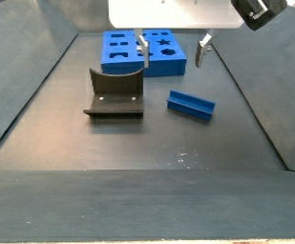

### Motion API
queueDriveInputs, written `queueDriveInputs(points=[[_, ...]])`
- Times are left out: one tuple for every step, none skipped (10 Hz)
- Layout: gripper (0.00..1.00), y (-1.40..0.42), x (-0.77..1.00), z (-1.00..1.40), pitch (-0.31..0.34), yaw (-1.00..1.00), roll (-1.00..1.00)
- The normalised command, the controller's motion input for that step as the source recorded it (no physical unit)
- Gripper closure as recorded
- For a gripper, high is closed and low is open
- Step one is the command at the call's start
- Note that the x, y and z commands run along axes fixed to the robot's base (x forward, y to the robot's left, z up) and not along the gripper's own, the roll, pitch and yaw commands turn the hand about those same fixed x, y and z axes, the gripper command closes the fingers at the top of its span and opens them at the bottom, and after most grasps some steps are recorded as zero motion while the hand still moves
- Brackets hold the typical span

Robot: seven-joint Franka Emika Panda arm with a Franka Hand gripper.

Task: Pick up the star object. Move up. Place the star object on the fixture. Regrasp the star object. Move to above the board. Insert the star object.
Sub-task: Pick up the star object.

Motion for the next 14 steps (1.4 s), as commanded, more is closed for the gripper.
queueDriveInputs(points=[[0.00,0.00,-0.31,-0.04,-0.274,0.14,-0.19],[0.00,-0.16,-0.26,-0.24,-0.377,0.67,-0.22],[0.00,0.00,0.00,-0.39,-0.183,1.00,-0.09],[0.00,0.00,0.00,-0.39,-0.169,1.00,-0.13],[0.00,0.00,0.00,-0.40,-0.163,1.00,-0.11],[0.00,-0.02,-0.04,-0.15,-0.183,1.00,0.13],[0.00,-0.01,0.00,-0.07,-0.037,0.00,-0.02],[0.00,-0.28,0.00,-0.26,-0.200,0.89,0.00],[0.00,0.00,0.00,-0.32,-0.137,1.00,-0.01],[0.00,0.00,0.00,-0.33,-0.129,1.00,-0.01],[0.00,0.00,0.00,-0.33,-0.120,1.00,-0.01],[0.00,0.00,0.00,-0.35,-0.100,1.00,0.00],[0.00,0.00,0.00,-0.37,-0.071,1.00,0.00],[0.00,0.00,0.00,-0.39,-0.040,1.00,0.00]])
